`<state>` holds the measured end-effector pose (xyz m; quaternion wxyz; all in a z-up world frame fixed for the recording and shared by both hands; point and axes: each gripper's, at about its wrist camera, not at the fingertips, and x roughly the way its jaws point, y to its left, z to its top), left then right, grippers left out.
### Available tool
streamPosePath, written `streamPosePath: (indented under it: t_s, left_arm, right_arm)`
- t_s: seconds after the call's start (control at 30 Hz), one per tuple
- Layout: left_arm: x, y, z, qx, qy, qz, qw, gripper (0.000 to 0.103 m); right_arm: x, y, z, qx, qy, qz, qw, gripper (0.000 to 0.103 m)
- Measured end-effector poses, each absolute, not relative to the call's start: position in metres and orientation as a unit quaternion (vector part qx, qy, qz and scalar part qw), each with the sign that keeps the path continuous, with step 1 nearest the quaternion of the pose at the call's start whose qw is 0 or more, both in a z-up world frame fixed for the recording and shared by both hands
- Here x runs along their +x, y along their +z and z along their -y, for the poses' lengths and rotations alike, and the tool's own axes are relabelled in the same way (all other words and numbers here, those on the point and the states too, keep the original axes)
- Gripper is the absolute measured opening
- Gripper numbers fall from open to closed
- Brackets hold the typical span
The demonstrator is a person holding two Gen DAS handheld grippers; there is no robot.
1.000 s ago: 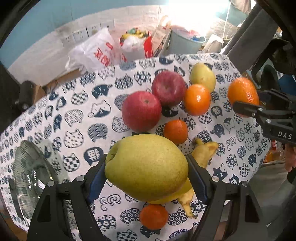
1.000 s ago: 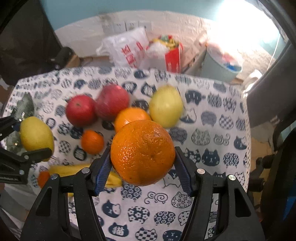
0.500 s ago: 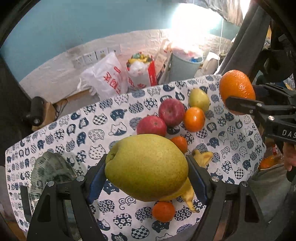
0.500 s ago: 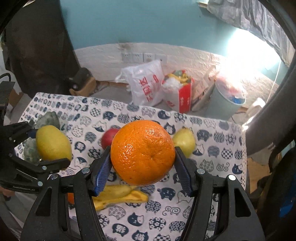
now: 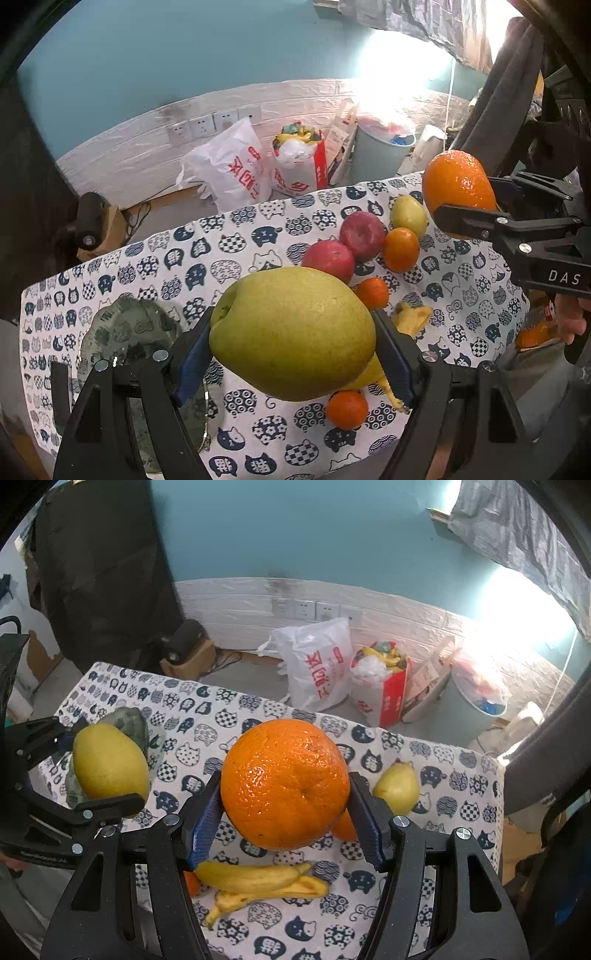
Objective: Organize fruits
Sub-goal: 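Carry the pear with the left tool and the orange with the right tool to the glass plate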
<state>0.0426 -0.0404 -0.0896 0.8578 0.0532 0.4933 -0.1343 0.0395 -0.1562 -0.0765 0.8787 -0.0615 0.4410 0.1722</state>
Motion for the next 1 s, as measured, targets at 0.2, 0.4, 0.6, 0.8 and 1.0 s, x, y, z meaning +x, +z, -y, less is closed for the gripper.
streamPosePath:
  t_s: [0.2,0.4,0.6,0.8,1.0]
  left_arm:
    - [0.039,-0.089,0.018,0.044,-0.118,-0.491,0.862,0.082]
    - [0.036,-0.09,-0.009,0.029,-0.099,-0.491,0.865,0.082]
    - [0.029,-0.1,-0.044,0.011,-0.075,-0.499,0.863,0.082]
    - [0.022,-0.117,-0.082,-0.001,-0.043,-0.509,0.86,0.082]
    - [0.017,-0.14,-0.121,-0.021,-0.017,-0.528,0.849,0.082]
  right_arm:
    - [0.042,-0.077,0.132,-0.069,0.187,-0.442,0.874,0.064]
    - [0.045,-0.081,0.098,-0.078,0.211,-0.446,0.866,0.064]
    - [0.049,-0.088,0.062,-0.084,0.237,-0.455,0.854,0.064]
    - [0.052,-0.102,0.018,-0.095,0.266,-0.469,0.837,0.064]
    - [0.054,-0.118,-0.027,-0.111,0.295,-0.476,0.821,0.064]
